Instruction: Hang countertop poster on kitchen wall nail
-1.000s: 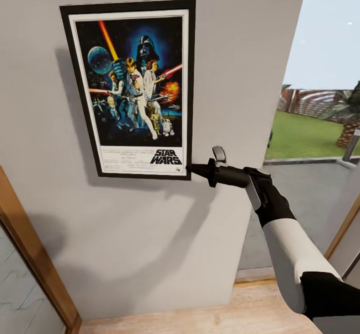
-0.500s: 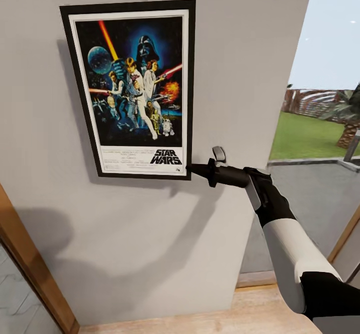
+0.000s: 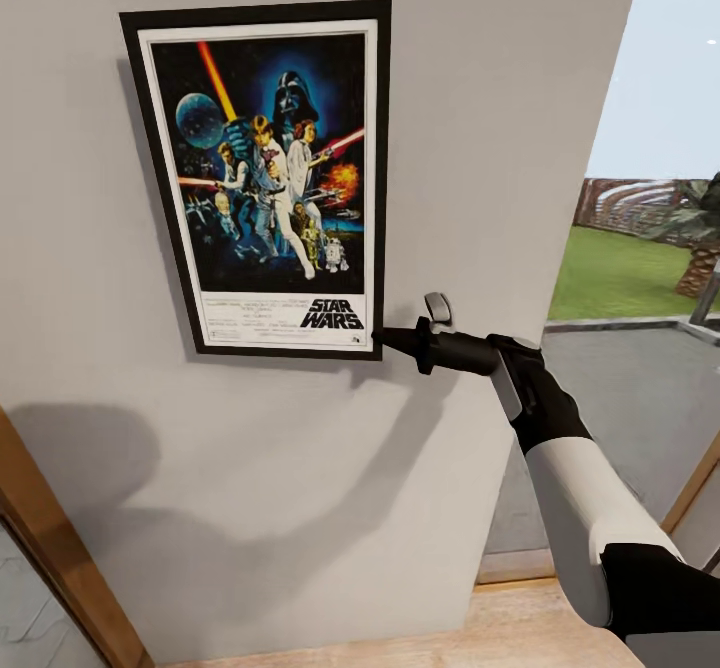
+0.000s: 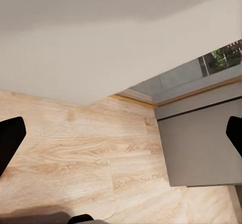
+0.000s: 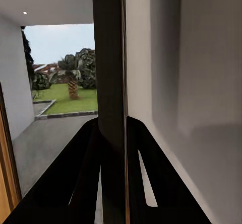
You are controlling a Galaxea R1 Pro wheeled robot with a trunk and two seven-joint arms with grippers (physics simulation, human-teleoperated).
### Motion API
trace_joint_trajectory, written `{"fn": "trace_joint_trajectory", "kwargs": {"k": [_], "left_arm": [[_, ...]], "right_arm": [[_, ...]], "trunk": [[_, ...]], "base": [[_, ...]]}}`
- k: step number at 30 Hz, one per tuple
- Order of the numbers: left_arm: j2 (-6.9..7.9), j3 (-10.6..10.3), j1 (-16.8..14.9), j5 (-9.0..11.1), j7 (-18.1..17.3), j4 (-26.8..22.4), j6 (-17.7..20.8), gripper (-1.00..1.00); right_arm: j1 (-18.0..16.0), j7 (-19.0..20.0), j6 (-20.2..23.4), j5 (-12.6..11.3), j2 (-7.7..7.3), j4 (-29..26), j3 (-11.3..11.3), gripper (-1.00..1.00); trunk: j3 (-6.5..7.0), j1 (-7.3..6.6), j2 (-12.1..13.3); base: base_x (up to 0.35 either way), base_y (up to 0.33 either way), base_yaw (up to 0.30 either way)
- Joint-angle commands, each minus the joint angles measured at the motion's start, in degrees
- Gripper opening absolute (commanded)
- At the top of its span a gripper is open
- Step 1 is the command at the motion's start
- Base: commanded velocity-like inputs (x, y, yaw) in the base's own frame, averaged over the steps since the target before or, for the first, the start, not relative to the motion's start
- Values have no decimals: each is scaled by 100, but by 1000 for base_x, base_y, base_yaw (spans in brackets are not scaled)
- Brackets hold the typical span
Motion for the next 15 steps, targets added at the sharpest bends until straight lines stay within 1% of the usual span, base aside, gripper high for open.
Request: {"fn": "trace_joint_trajectory", "kwargs": {"k": [1,15], "left_arm": [[5,-48,-3,47,-2,-11,-30,100],[5,-48,-3,47,-2,-11,-30,100]], "right_arm": [[-4,39,83,-3,5,3,-15,-100],[-4,34,83,-3,5,4,-15,-100]], "trunk": [[-7,3,-8],[-7,3,-8]], "base": [[4,0,0],[1,0,0]]}}
